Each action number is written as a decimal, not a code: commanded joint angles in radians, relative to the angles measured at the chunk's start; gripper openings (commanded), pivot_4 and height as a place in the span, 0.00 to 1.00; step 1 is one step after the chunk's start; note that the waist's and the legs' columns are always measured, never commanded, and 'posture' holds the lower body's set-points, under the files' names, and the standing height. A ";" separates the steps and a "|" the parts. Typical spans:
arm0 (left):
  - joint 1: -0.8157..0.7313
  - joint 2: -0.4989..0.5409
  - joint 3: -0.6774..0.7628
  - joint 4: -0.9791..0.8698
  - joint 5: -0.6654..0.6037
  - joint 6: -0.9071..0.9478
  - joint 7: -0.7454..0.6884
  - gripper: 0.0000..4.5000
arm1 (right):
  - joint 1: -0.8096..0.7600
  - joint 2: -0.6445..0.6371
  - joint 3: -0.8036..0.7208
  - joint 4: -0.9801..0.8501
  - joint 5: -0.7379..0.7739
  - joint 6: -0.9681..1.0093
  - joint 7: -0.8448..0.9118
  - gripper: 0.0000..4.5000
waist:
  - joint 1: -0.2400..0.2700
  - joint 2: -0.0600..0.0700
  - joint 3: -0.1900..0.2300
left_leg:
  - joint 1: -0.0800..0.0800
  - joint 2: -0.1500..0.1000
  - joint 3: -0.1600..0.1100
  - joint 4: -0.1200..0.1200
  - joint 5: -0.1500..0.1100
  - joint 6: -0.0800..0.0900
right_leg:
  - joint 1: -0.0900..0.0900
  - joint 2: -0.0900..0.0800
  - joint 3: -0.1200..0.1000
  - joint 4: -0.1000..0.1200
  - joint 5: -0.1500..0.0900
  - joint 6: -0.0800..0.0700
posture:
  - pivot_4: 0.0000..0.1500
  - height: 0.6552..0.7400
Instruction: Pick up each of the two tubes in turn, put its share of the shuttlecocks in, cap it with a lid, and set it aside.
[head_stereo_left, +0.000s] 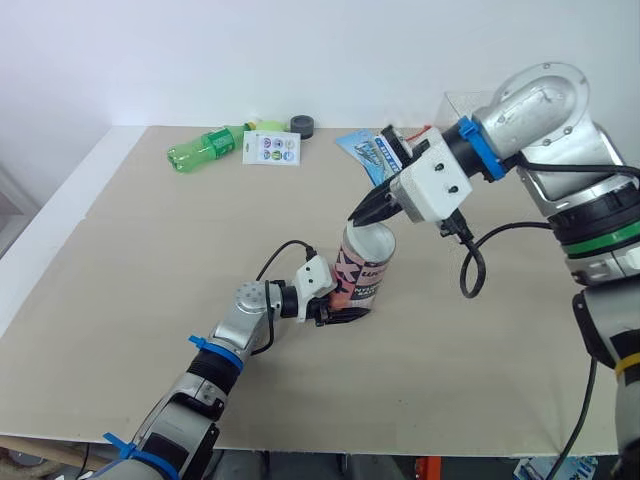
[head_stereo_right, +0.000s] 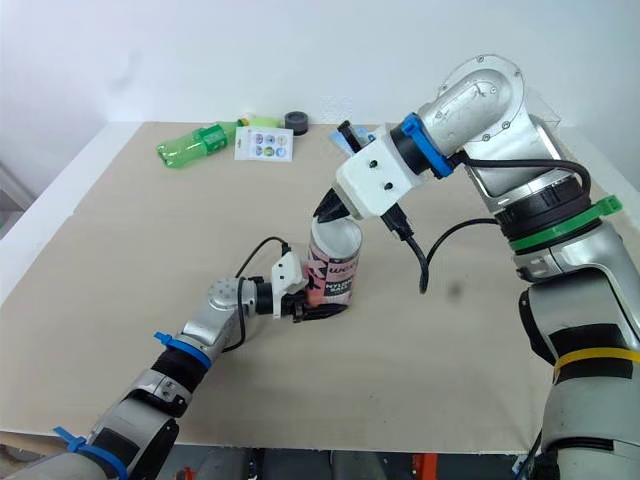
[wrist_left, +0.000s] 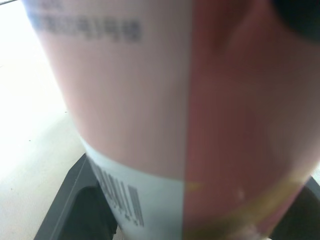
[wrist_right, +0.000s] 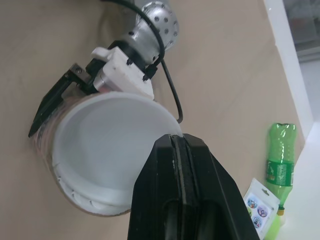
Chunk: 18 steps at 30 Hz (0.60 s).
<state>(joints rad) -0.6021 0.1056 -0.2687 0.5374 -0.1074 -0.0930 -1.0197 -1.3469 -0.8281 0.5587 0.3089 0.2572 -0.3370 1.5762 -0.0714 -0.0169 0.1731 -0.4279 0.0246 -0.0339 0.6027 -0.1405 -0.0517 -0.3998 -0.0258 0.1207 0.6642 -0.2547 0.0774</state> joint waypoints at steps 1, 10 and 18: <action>0.008 0.000 -0.009 0.042 0.016 0.012 0.006 0.62 | -0.057 -0.024 -0.033 0.021 0.004 -0.014 0.038 0.01 | 0.000 0.000 0.000 | 0.000 0.000 0.000 0.000 0.000 0.000 | 0.000 0.000 0.000 0.000 0.000 0.000 | 1.00 1.00; 0.007 0.003 -0.007 0.047 0.018 0.013 -0.001 0.62 | -0.093 -0.049 -0.041 0.076 -0.041 -0.046 0.038 0.01 | -0.001 0.000 0.000 | 0.000 0.000 0.000 0.000 0.000 0.000 | -0.001 0.000 0.000 0.000 0.000 0.000 | 1.00 1.00; 0.006 0.002 -0.008 0.050 0.020 0.012 -0.002 0.62 | -0.084 -0.083 -0.032 0.028 -0.003 -0.028 0.038 0.01 | 0.000 0.000 0.000 | 0.000 0.000 0.000 0.000 0.000 0.000 | -0.001 0.000 0.000 0.000 0.000 0.000 | 1.00 1.00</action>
<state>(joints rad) -0.6077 0.1047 -0.2659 0.5448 -0.1066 -0.0917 -1.0302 -1.4066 -0.8866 0.5495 0.3741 0.2333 -0.3683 1.5770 -0.0715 -0.0169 0.1731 -0.4281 0.0247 -0.0336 0.6025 -0.1405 -0.0518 -0.4004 -0.0258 0.1207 0.6641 -0.2550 0.0772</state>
